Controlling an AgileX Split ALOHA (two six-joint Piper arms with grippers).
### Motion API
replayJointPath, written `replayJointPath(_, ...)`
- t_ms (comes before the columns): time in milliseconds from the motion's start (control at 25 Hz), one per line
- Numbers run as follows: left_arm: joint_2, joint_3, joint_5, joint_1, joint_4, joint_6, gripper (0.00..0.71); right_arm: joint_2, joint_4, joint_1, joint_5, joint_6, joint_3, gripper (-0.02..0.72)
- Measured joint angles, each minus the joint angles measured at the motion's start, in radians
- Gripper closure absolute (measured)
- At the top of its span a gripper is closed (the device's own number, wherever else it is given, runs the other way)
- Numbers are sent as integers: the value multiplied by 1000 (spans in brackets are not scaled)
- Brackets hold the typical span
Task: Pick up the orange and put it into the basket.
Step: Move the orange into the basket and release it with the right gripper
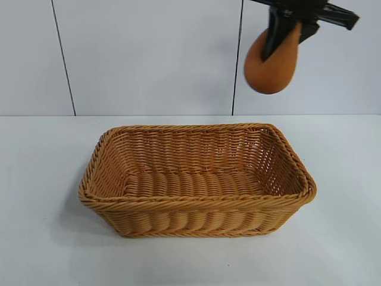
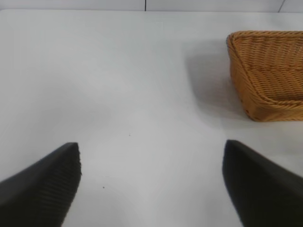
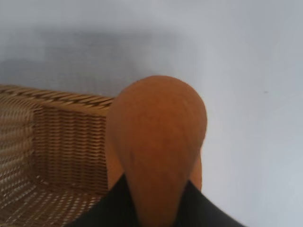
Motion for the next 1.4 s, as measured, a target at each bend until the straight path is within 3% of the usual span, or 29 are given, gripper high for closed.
replayJointPath(240,0,0,0,0,0,0,128,8,-17,129,-76,55,0,659)
replayJointPath(840,0,0,0,0,0,0,128,338,-25,203,-77,55,1,639)
replayJointPath(920,0,0,0,0,0,0,128,343,-24,203,-76,51,1,517)
replayJointPath(1080,0,0,0,0,0,0,128,335,-18,203,-58,47,-9,145)
replayJointPath(1120,0,0,0,0,0,0,128,333,-17,203,-54,47,-14,98)
replayJointPath(1200,0,0,0,0,0,0,128,322,-17,203,-33,47,-40,47)
replayJointPath(1400,0,0,0,0,0,0,128,291,-20,203,1,40,-171,21)
